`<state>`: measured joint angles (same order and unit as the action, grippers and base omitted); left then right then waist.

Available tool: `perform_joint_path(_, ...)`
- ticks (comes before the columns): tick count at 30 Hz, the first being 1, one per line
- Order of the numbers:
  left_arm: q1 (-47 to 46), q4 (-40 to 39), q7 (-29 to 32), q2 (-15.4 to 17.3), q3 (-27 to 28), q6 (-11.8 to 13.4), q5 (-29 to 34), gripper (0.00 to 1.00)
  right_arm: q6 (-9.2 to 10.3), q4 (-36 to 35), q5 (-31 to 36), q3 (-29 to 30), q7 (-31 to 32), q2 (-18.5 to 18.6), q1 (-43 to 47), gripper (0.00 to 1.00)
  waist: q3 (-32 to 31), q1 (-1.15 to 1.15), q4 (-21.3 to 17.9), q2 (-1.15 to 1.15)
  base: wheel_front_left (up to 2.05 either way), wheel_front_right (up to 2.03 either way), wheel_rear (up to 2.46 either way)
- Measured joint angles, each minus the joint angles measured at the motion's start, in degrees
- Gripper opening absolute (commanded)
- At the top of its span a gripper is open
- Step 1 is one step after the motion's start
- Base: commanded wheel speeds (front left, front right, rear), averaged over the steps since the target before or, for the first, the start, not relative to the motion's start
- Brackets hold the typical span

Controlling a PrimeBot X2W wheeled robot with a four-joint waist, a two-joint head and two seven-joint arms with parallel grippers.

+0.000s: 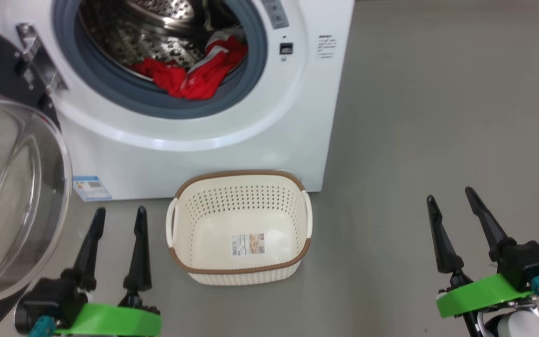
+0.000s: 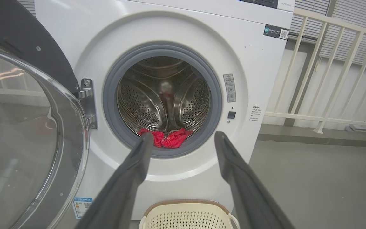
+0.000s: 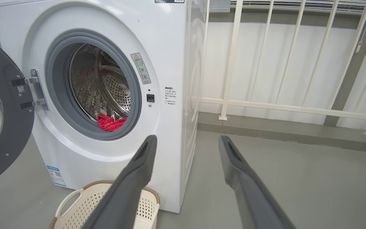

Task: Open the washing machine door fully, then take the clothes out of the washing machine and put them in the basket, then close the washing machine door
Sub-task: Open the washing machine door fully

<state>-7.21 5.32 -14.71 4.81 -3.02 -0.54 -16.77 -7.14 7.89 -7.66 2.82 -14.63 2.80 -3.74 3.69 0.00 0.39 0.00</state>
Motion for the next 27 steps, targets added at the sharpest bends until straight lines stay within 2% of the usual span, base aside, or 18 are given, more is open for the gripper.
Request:
perform_joint_path(13,9.4,0.6,0.1,0.7,0.6,-0.3,-0.6,1.0,0.0,-2.1,-0.2,-1.2,0.0,-0.2,6.2,1.0,-5.8,0.0,-4.7,0.0,0.0,0.0,0.0)
perform_joint_path(27,13.6,0.1,0.1,2.0,0.4,0.6,-0.4,1.0,0.0,-2.8,-0.2,-1.6,0.0,-0.4,9.5,1.0,-7.9,0.0,-6.7,0.0,0.0,0.0,0.0)
